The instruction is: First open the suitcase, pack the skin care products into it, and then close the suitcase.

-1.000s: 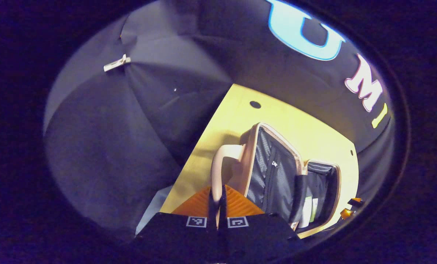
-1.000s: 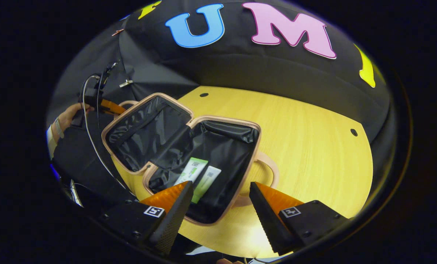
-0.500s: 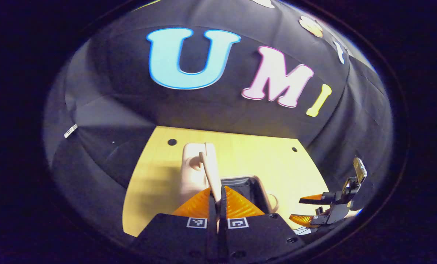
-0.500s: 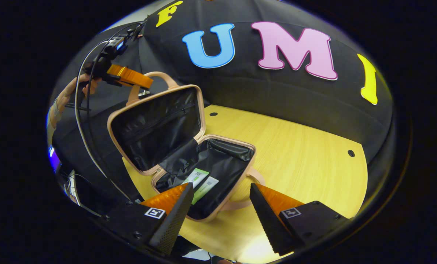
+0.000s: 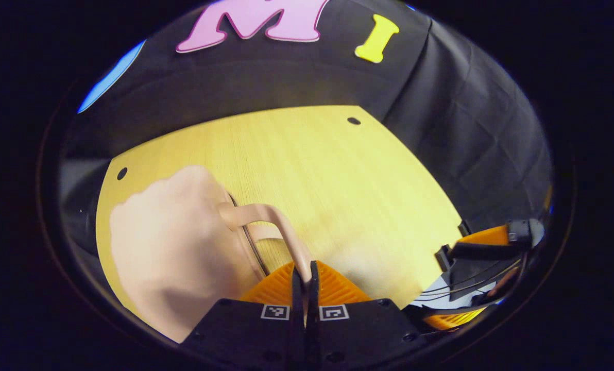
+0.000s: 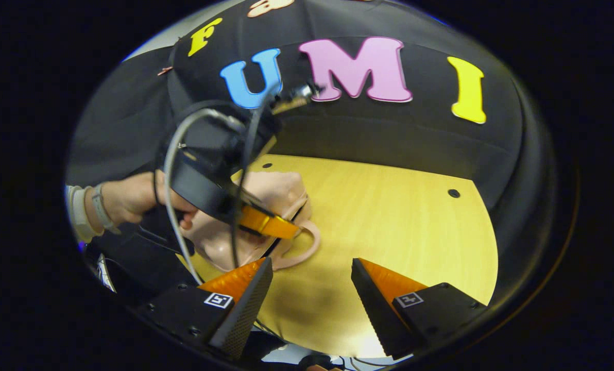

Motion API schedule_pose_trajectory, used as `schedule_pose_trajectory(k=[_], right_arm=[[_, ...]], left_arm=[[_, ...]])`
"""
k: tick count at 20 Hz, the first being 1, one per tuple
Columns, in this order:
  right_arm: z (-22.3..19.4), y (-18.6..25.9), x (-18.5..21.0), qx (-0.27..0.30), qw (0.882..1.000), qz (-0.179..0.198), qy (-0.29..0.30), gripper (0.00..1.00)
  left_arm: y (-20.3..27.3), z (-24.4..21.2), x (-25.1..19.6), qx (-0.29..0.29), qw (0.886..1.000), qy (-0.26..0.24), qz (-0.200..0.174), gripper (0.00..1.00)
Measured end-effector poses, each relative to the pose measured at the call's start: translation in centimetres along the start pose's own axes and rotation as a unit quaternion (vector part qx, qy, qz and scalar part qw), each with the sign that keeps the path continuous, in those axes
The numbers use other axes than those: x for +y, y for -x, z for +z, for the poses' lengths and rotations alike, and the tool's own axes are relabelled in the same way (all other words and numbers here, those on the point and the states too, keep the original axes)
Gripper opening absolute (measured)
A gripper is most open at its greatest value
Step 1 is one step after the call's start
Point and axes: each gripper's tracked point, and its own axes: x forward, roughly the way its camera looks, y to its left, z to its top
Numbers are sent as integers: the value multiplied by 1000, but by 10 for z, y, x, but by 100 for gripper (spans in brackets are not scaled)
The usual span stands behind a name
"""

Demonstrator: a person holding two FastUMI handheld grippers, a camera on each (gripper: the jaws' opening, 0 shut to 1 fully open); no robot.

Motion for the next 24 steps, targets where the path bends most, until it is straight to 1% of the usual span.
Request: schedule_pose_trajectory(k=[1,2,3,4,5,6,7,8,9,10,11,13,14,15,17,18,19,21,23,24], right_arm=[[-2,7,-8,-1,1000,-5,-8,98],[-3,14,-16,-5,1000,-10,-12,98],[-5,21,-23,-9,1000,-15,-12,98],[-8,27,-31,-10,1000,-20,-8,98],[-9,32,-39,-12,1000,-26,-3,98],[-10,39,-44,-15,999,-29,3,98],[-4,45,-49,-24,999,-31,9,98],[6,53,-54,-39,999,-32,16,98],[16,57,-59,-53,998,-34,24,98],[30,62,-65,-72,996,-36,36,98],[48,69,-71,-95,993,-43,51,98],[86,85,-75,-141,986,-50,77,98],[108,90,-77,-162,981,-56,85,98],[127,97,-76,-183,978,-60,85,98],[158,107,-71,-214,972,-67,73,97],[172,113,-67,-230,968,-72,65,97],[184,119,-64,-244,965,-79,58,97],[197,130,-55,-264,959,-86,49,97],[208,141,-44,-286,953,-88,55,97],[211,147,-44,-294,949,-97,63,97]], left_arm=[[-11,-3,0,3,1000,12,-5,8],[-12,-4,0,2,1000,17,-7,10],[-9,-2,4,-2,1000,9,8,15],[-8,2,3,-6,1000,4,9,19],[-5,2,1,-3,1000,9,11,29],[1,3,-6,-10,1000,22,14,28],[10,8,-14,-32,999,35,20,60],[24,17,-19,-63,997,43,33,71],[45,26,-22,-101,993,46,48,76],[68,37,-26,-138,987,50,65,79],[94,46,-33,-178,979,54,82,86],[150,65,-43,-263,956,59,115,93],[179,71,-44,-297,943,61,135,94],[206,77,-45,-329,929,62,155,94],[245,84,-47,-370,909,66,179,94],[263,90,-52,-389,901,57,180,94],[283,90,-52,-406,892,48,191,94],[317,100,-52,-437,875,24,206,94],[346,110,-52,-480,849,15,219,94],[354,113,-49,-498,838,11,225,94]])
